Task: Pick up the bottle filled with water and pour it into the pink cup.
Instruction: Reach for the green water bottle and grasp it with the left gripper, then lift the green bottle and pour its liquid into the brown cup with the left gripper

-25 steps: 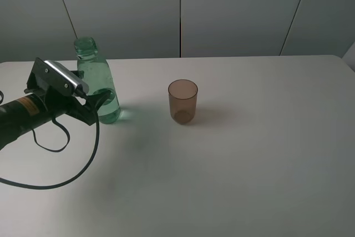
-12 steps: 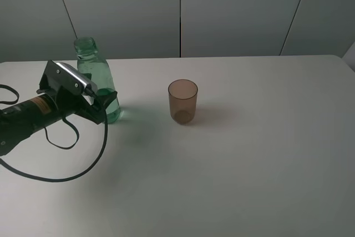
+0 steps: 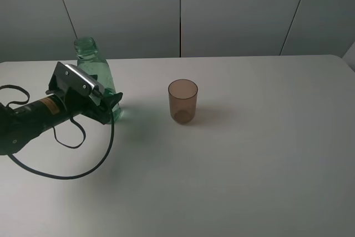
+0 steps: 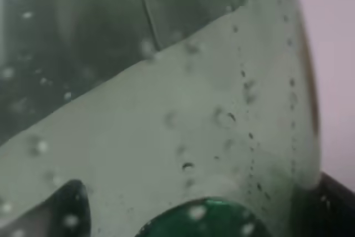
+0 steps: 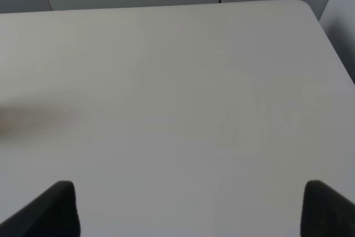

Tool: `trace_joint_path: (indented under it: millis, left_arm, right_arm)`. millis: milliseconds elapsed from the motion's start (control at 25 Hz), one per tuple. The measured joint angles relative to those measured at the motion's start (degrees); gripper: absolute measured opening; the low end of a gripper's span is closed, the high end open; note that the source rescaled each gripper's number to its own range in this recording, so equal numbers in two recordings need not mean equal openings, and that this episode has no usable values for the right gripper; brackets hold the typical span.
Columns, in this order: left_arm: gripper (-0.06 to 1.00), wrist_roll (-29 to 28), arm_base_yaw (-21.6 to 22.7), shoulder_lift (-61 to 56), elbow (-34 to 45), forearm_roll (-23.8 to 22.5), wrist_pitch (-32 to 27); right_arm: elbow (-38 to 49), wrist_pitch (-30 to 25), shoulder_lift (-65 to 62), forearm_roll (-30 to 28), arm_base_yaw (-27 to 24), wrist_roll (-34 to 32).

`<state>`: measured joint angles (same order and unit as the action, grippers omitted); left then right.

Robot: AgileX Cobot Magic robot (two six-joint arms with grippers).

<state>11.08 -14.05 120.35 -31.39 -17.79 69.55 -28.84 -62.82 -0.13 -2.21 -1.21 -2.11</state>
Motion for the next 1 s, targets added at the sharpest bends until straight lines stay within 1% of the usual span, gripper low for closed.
trace_joint_path:
  millis: [400, 440, 480, 520, 560, 600, 640, 880, 1000]
  left_arm:
    - [0.99, -0.3, -0.5, 0.6, -1.2, 0.1, 0.0]
    - [0.96, -0.3, -0.5, 0.6, -1.2, 0.1, 0.0]
    - [0.78, -0.3, -0.5, 0.6, -1.2, 0.2, 0.0]
    - [0.35, -0.3, -0.5, 0.6, -1.2, 0.4, 0.0]
    - [0.09, -0.4, -0.5, 0.6, -1.2, 0.4, 0.0]
    - [0.04, -0.4, -0.6, 0.6, -1.2, 0.4, -0.1]
    - [0.03, -0.4, -0.7, 0.6, -1.2, 0.4, -0.1]
    - [0.03, -0.4, -0.8, 0.6, -1.5, 1.2, -0.4]
    - [0.01, 0.0, -0.8, 0.1, -2.0, 1.1, -1.5]
  right_arm:
    - [0.0, 0.0, 0.0, 0.0, 0.0, 0.0]
    - [0.0, 0.0, 0.0, 0.0, 0.0, 0.0]
    - [0.0, 0.0, 0.0, 0.0, 0.0, 0.0]
    - [0.0, 0.0, 0.0, 0.0, 0.0, 0.0]
    - [0.0, 0.0, 0.0, 0.0, 0.0, 0.0]
    - [0.0, 0.0, 0.0, 0.0, 0.0, 0.0]
    - [0.0, 0.0, 0.0, 0.0, 0.0, 0.0]
    - [0.0, 0.0, 0.0, 0.0, 0.0, 0.0]
    - [0.0, 0.0, 0.0, 0.0, 0.0, 0.0]
